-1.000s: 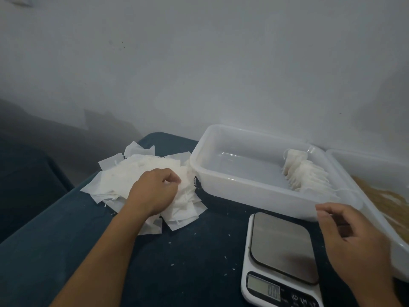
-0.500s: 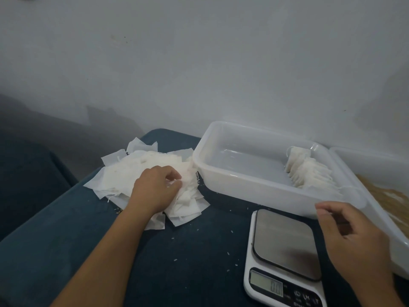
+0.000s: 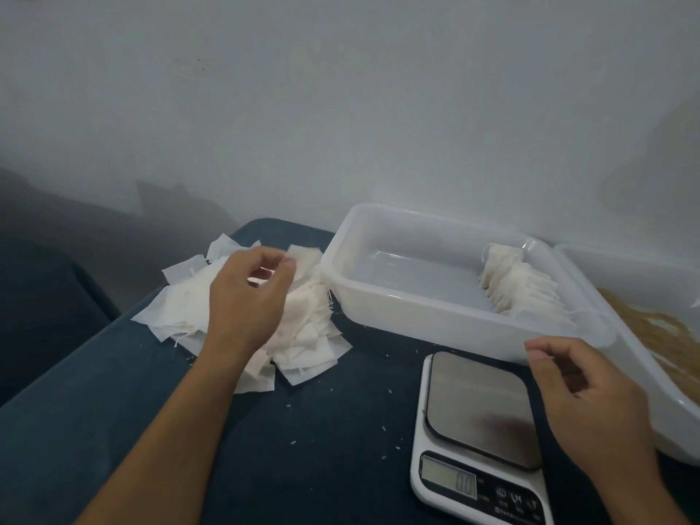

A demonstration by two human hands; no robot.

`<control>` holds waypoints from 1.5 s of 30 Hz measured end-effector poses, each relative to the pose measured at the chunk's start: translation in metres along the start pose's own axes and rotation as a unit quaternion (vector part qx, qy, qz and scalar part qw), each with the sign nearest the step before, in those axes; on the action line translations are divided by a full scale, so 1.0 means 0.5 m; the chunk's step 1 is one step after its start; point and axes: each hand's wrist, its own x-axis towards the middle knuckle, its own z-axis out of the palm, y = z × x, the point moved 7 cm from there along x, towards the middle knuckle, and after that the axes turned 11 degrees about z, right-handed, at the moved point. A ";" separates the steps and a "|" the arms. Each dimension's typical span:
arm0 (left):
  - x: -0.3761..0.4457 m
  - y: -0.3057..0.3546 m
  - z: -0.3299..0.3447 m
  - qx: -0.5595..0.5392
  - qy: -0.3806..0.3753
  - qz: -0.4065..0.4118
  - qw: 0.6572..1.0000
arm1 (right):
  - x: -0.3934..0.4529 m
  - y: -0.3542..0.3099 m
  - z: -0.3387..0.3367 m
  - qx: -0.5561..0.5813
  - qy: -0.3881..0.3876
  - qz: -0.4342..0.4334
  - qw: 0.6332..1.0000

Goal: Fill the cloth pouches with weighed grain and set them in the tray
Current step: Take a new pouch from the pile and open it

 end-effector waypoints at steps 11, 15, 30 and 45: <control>-0.048 0.050 0.063 -0.364 -0.040 -0.182 0.913 | -0.009 -0.001 0.025 0.049 -0.054 0.006 0.997; -0.100 0.082 0.128 -0.441 -0.167 -0.251 0.845 | -0.033 -0.029 0.058 0.110 -0.153 0.005 0.982; -0.236 0.085 0.248 -0.385 -0.244 -0.373 0.808 | -0.075 -0.056 0.095 0.154 -0.250 0.015 0.956; -0.207 0.174 0.190 -0.087 -0.188 0.081 0.975 | -0.061 -0.029 0.078 0.168 -0.177 0.039 0.969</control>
